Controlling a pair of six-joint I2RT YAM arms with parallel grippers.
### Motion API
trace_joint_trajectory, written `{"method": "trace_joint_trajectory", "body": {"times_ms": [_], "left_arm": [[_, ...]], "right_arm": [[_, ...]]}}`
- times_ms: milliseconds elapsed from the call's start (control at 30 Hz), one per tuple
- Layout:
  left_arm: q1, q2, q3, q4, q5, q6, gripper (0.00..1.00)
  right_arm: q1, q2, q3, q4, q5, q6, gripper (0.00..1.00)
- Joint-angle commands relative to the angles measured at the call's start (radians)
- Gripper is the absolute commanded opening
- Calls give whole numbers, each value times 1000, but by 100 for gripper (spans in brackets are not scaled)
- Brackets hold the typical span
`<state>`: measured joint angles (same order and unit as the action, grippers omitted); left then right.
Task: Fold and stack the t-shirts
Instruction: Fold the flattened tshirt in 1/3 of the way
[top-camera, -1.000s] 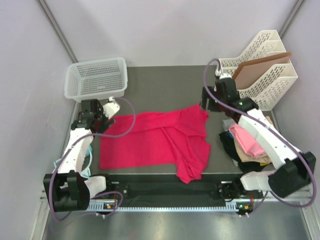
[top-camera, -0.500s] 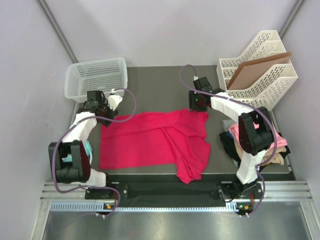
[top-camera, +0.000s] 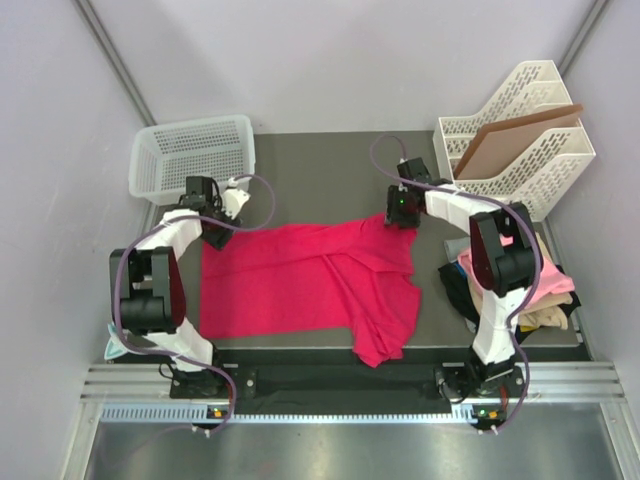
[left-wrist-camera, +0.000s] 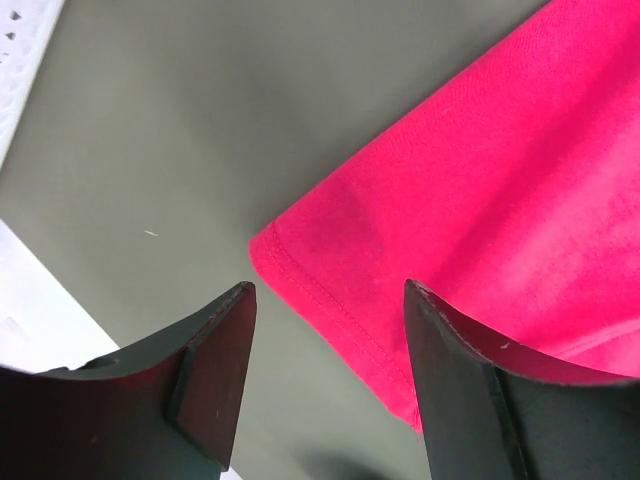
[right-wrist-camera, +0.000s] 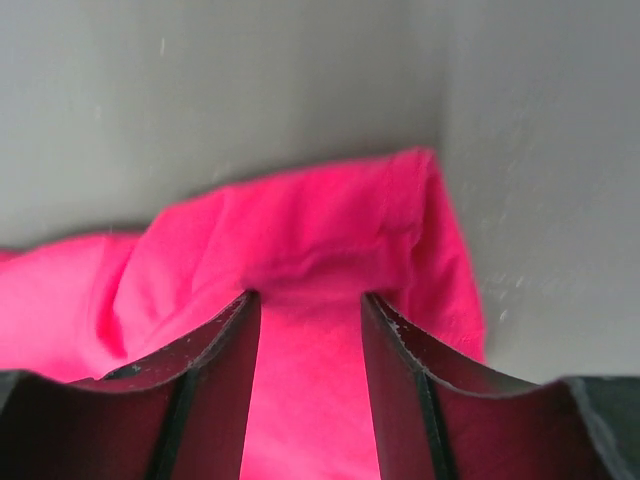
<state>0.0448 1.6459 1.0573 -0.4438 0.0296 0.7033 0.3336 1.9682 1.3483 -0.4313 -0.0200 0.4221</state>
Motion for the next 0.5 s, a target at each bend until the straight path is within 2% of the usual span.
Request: {"method": "trace_joint_trajectory", "body": {"times_ms": [0,233,467], "left_arm": [[-3,29,20,63,-49,-13,65],[-3,55,13,103,-68,2,64],[-3,65,21,111,-53,-11,63]], "right_arm": [[-36,60,18,3,-32,23,44],[-114,-21,-93,-1,6,29,40],[-117,-149,-173,-44,37,20,39]]}}
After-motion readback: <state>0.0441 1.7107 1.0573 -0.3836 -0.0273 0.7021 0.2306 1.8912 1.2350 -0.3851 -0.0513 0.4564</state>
